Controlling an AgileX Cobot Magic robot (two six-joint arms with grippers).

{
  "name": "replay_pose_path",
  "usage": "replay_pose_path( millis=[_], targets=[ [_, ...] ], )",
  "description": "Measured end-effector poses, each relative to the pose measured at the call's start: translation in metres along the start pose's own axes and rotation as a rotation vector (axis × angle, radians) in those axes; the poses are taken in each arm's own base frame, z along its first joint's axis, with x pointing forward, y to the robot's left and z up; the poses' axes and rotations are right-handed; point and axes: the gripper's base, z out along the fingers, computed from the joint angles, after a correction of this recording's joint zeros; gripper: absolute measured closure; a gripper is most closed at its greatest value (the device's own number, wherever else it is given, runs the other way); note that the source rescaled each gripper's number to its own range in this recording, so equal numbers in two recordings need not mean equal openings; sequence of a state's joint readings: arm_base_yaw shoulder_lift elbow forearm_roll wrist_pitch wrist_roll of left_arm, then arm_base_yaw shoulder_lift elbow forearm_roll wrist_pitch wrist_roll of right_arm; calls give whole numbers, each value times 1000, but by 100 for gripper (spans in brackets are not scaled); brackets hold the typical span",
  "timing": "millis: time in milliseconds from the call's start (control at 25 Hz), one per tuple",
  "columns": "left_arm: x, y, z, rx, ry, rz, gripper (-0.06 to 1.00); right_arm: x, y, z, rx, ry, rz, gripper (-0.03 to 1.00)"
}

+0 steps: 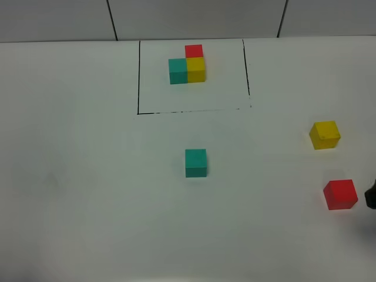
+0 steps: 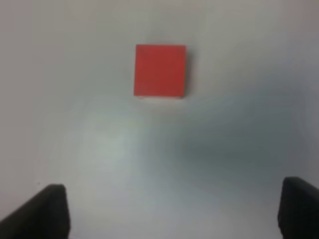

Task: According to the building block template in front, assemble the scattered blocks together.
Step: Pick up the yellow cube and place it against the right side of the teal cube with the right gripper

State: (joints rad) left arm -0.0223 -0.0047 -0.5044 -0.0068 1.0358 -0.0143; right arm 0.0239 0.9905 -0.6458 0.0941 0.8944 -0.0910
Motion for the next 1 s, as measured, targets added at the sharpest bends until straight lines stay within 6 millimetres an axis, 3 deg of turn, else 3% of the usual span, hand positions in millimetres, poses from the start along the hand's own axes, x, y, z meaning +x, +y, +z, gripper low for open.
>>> replay_pose_path(
  millis=[160,520,720,1000],
  targets=[
    [0,0,0,0,0,0,15,-29,-5,28,21,60,-15,25],
    [0,0,0,0,0,0,15,-100,-9,67,31,101,-51,25],
    [0,0,0,0,0,0,15,-118,-9,90,36,123,-82,25],
    [0,0,0,0,0,0,15,-127,-11,103,50,90,-95,25]
  ],
)
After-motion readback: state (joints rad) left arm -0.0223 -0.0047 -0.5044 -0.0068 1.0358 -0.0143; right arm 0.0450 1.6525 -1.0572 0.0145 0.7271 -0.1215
